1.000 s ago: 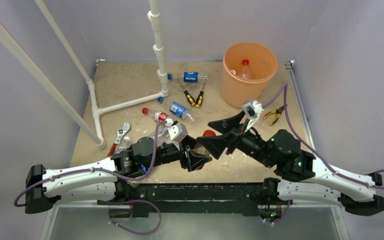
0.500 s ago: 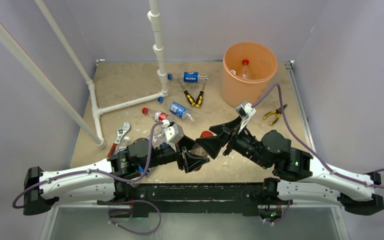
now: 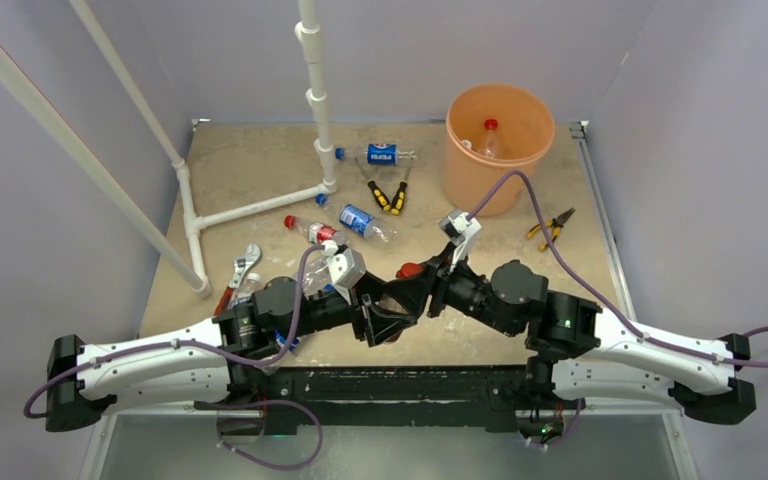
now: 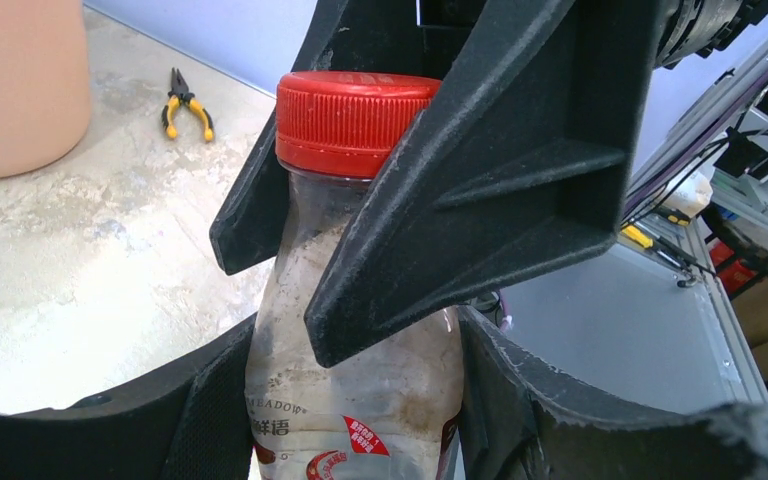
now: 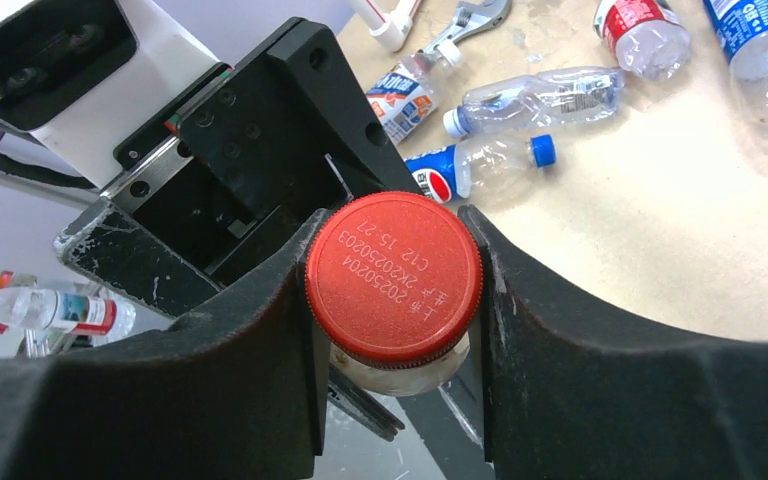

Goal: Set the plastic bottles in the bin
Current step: Place the plastic bottle in the trash bin.

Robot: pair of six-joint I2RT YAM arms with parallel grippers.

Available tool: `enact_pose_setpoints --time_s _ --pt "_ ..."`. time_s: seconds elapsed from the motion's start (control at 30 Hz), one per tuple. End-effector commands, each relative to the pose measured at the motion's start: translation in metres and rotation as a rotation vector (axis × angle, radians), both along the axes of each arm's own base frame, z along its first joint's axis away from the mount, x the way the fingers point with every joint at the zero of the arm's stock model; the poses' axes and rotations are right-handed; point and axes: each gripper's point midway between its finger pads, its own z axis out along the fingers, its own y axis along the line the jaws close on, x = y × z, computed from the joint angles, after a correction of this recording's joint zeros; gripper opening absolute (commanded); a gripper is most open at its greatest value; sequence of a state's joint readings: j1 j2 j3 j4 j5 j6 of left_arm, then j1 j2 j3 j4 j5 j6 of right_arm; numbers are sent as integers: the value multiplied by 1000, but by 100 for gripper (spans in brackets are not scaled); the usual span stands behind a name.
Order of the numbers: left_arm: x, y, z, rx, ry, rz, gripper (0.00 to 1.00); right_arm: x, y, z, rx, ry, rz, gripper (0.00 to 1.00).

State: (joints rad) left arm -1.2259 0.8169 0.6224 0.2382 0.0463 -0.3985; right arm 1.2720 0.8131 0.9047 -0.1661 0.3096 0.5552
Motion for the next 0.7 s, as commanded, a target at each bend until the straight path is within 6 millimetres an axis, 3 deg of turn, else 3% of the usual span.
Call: enact_pose_setpoints --time_s 0.0,0.17,0.27,0.33,0.47,0.5,0.57,0.67 --pt "-5 3 16 -51 -45 -21 0 -2 -2 15 44 -20 7 40" --pt "-4 5 15 -53 -38 -7 3 -2 -2 17 47 -34 9 17" --pt "-3 5 14 -52 -33 -2 22 -2 -2 18 51 -37 10 0" --pt "-3 5 14 -50 -26 -2 43 -1 -4 19 61 -40 3 0" --pt "2 10 15 -63 -12 33 68 -1 -9 26 82 -56 -8 0" --pt "1 11 15 -68 -11 36 79 0 -11 29 87 -61 -10 0" --pt "8 18 16 -84 -7 82 91 0 -14 32 97 -68 -19 0" --pt "12 26 18 -101 3 124 98 3 -19 37 112 -80 -38 0"
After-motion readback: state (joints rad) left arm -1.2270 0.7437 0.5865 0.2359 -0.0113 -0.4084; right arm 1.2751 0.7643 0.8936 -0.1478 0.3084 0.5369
